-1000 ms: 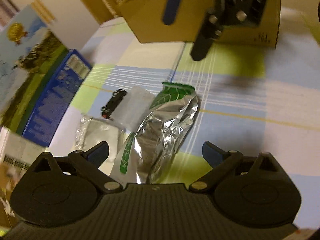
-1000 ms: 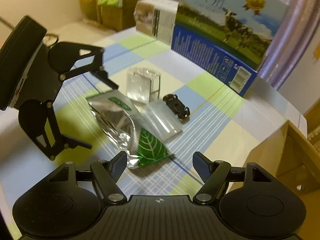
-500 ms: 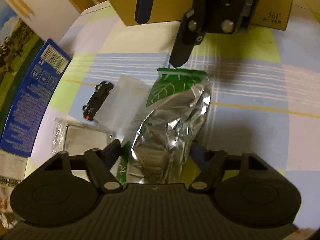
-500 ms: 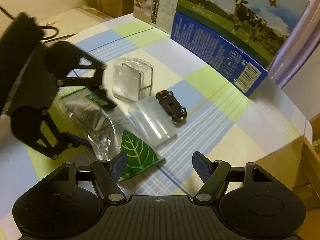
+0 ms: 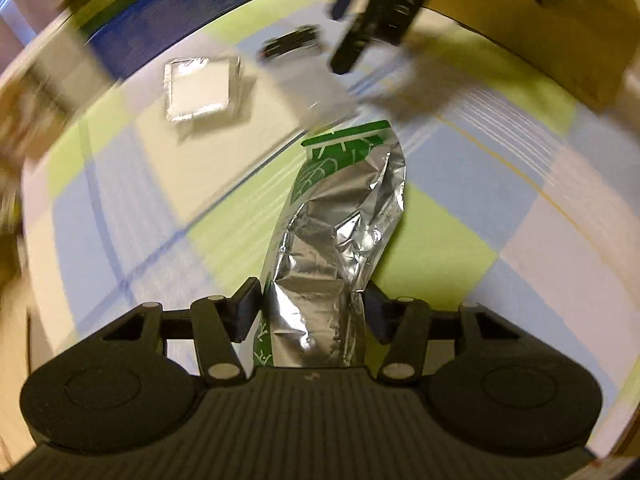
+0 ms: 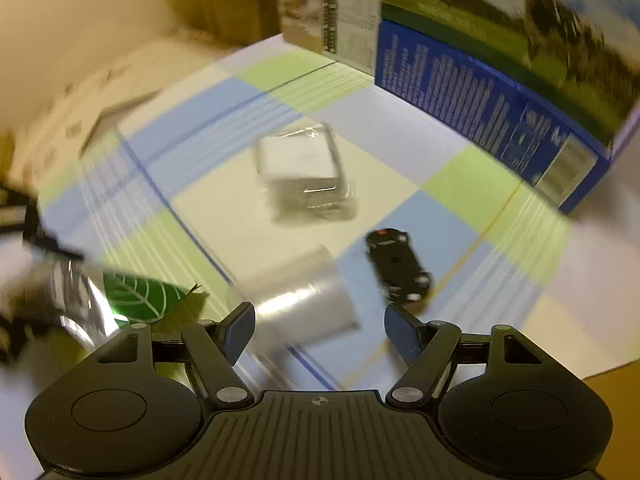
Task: Organize objects
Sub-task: 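Grasp the silver foil bag with the left tool while the right tool grasps the clear plastic cup, then lift the foil bag with the left tool while the right tool lifts the cup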
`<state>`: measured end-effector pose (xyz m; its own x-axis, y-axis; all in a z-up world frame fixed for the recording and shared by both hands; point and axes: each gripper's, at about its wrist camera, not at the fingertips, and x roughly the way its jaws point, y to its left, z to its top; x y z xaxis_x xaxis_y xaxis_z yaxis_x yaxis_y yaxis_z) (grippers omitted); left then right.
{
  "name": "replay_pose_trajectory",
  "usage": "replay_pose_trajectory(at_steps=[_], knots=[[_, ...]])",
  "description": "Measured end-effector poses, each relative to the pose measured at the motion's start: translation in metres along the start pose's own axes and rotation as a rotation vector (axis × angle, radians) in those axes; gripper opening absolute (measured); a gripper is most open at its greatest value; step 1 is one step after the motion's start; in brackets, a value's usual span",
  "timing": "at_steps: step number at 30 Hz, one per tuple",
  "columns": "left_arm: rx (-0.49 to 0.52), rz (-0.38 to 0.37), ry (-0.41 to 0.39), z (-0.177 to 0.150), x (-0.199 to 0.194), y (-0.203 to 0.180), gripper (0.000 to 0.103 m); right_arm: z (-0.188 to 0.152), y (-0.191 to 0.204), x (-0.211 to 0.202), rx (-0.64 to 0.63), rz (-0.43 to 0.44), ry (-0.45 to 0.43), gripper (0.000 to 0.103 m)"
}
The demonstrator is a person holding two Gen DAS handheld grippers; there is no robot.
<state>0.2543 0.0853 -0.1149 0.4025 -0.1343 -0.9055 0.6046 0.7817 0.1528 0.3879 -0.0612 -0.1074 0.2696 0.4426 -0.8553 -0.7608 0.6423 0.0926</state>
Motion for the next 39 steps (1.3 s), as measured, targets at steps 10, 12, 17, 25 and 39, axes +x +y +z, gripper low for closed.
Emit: replay_pose_trajectory(at_steps=[10,12,17,25,39], knots=[[-0.189,0.026,-0.046,-0.015,-0.009,0.004,0.063,0.004,0.024,0.032,0.112,-0.116,0.01,0.069],[-0.19,0.013,-0.052,-0.016,-0.009,0.004,0.066,0.0,0.028,0.029,0.069,-0.14,0.022,0.053],[-0.206,-0.01,-0.076,-0.019,-0.014,0.01,0.067,-0.023,0.035,0.013,-0.022,-0.136,0.084,0.05],[-0.098,-0.018,-0.091,-0.007,-0.006,0.002,0.076,-0.091,0.049,-0.033,0.114,-0.104,0.072,0.05],[-0.047,0.021,0.075,-0.001,0.002,-0.028,0.041,-0.181,0.106,-0.082,0.189,-0.108,-0.005,0.05]])
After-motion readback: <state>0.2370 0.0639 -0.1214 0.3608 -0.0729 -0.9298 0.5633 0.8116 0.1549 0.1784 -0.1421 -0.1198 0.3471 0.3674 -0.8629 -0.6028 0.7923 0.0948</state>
